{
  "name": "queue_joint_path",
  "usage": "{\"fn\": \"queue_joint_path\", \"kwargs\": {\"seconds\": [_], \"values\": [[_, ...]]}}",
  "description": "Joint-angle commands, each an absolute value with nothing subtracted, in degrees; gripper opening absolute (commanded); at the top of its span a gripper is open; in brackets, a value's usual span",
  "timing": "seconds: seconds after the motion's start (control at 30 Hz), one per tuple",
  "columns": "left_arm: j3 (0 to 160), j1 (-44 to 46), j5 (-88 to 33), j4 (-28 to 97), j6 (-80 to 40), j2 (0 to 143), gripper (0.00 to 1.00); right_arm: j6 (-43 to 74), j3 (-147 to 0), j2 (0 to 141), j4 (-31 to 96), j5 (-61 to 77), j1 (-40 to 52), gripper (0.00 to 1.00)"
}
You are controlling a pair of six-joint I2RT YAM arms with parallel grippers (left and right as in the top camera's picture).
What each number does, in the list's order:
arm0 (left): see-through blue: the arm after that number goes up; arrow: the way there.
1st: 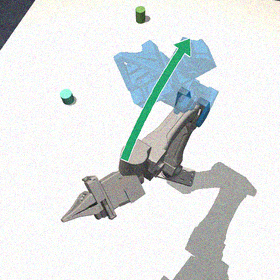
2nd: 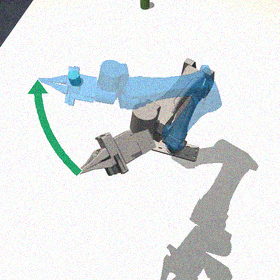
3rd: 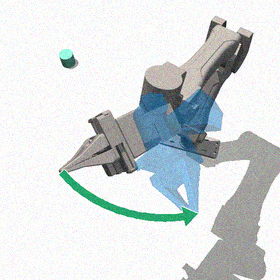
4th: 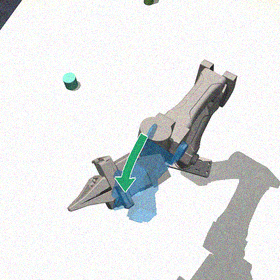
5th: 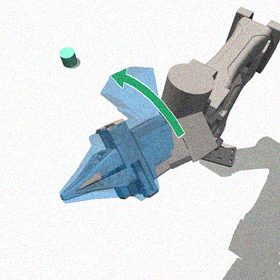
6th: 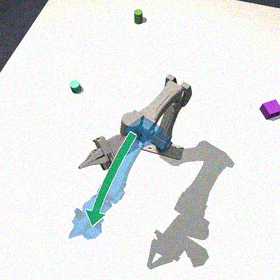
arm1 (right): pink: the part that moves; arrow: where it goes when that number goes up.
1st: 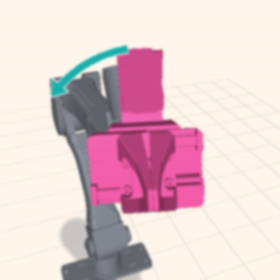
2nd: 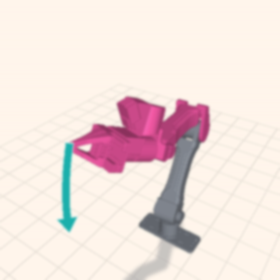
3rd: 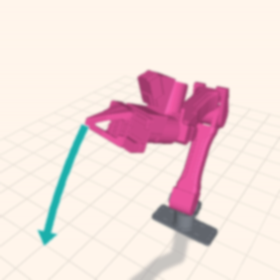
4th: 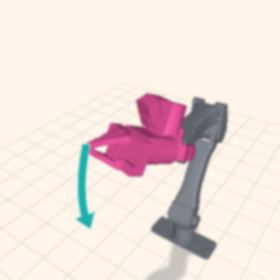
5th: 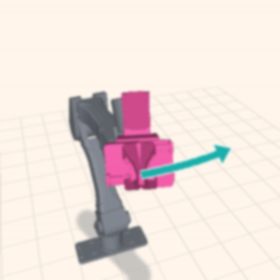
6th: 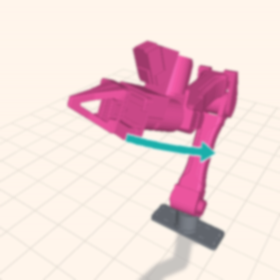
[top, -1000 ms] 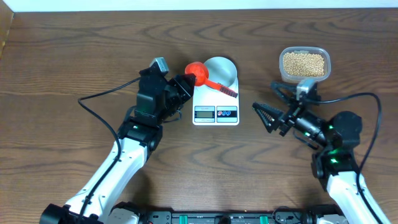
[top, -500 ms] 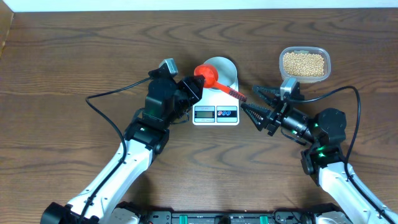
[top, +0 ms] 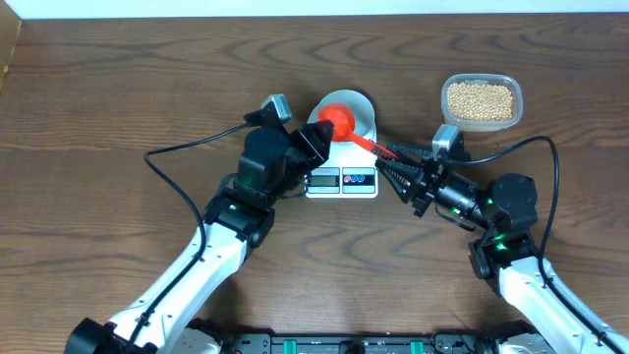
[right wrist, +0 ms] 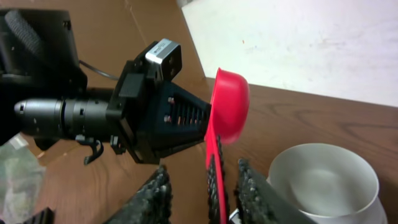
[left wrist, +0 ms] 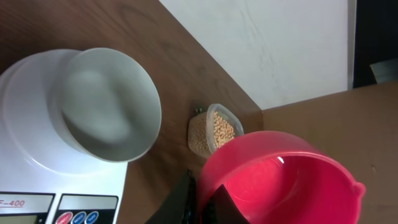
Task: Scoop item into bowl and weigh 50g on scale
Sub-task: 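Grasp the red scoop handle with the right gripper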
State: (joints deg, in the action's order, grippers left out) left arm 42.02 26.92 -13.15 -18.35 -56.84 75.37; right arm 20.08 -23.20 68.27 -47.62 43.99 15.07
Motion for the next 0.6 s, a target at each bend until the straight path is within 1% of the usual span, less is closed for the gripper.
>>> {"fn": "queue_joint_path", "kwargs": {"seconds": [0.0,0.1,0.37,0.5,0.57], "values": [[42.2,28.1,-12.6,-19.0,-56.9,75.7,0.07,19.7,-23.9,68.6,-47.8,43.2,15.5,0.29],[42.2,28.7,-12.6,-19.2,-56.9,75.7,0.07,19.7,-23.9,68.6,-47.8,43.2,15.5,0.22],[42.2,29.1,-12.6,-19.2,-56.9,75.7,0.07,19.7,-23.9,68.6,-47.8,43.2,16.6,0.06],[42.2,29.1,-12.6,-19.2,-56.9,75.7,0.07,19.7,-23.9,68.6,-47.8,43.8,16.6,0.01],[42.2,29.1,-12.6,-19.2,-56.9,75.6,0.07,19.7,-23.9,68.6,-47.8,44.1,16.6,0.01]]}}
